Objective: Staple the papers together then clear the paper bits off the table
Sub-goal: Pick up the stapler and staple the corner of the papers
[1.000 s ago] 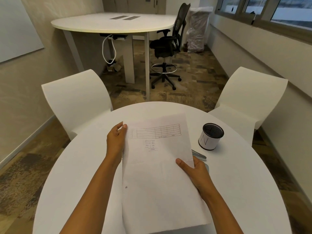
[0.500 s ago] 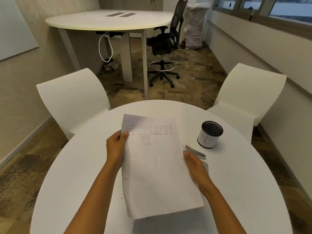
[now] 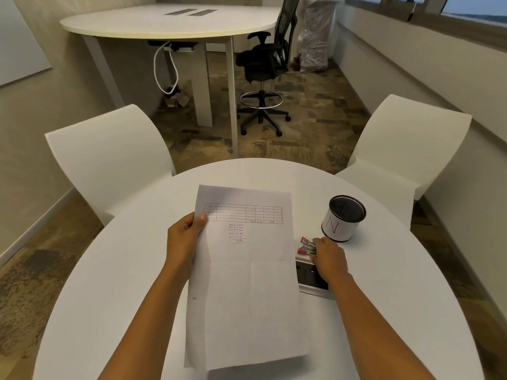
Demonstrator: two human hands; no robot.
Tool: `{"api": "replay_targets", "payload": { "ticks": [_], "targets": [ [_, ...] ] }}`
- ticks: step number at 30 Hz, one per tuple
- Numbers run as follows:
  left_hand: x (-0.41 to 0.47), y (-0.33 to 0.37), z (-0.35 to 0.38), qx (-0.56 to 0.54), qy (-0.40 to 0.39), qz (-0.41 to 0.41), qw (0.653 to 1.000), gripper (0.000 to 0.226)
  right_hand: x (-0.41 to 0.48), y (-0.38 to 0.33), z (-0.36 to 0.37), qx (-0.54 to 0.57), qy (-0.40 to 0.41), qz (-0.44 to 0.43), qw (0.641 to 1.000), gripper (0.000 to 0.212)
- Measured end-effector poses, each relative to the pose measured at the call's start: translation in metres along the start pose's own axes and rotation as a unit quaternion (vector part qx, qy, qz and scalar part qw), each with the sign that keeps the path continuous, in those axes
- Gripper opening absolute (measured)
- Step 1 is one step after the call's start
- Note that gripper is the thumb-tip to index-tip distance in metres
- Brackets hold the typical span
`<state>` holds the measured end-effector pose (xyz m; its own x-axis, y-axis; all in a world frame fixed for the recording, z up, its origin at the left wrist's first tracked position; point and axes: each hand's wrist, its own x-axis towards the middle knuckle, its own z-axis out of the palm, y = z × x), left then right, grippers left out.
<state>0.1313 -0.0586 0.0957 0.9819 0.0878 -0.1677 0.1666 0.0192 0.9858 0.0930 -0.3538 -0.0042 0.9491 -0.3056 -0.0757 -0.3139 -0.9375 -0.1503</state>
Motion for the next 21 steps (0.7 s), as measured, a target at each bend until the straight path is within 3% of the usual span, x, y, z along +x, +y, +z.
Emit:
{"api": "replay_targets", "payload": {
  "ticks": [4,7,11,15,16,19,21],
  "targets": [
    [-0.001,0.001,0.000,-0.001,-0.015,0.005,1.000,0.017,0.007,0.001,0.004,0.037,0.014,0.006,0.999,0.031],
    [-0.003,0.006,0.001,-0.003,-0.021,0.010,1.000,0.016,0.005,-0.004,-0.002,0.247,0.067,0.048,0.966,0.023],
    [-0.008,0.014,0.002,-0.018,-0.040,0.025,0.999,0.014,-0.003,-0.018,-0.028,0.517,0.113,0.127,0.839,0.009],
    [-0.018,0.025,0.002,-0.038,-0.058,0.046,0.997,0.014,-0.028,-0.029,-0.060,0.771,0.012,0.162,0.616,0.011],
    [-0.022,0.028,0.002,-0.043,-0.064,0.053,0.996,0.015,-0.037,-0.030,-0.068,0.791,0.007,0.146,0.595,0.012],
    [-0.032,0.035,0.001,-0.058,-0.078,0.073,0.993,0.016,-0.061,-0.036,-0.090,0.772,0.028,0.089,0.629,0.003],
    [-0.037,0.040,0.000,-0.067,-0.076,0.084,0.991,0.017,-0.074,-0.040,-0.103,0.760,0.055,0.068,0.644,0.023]
  ]
}}
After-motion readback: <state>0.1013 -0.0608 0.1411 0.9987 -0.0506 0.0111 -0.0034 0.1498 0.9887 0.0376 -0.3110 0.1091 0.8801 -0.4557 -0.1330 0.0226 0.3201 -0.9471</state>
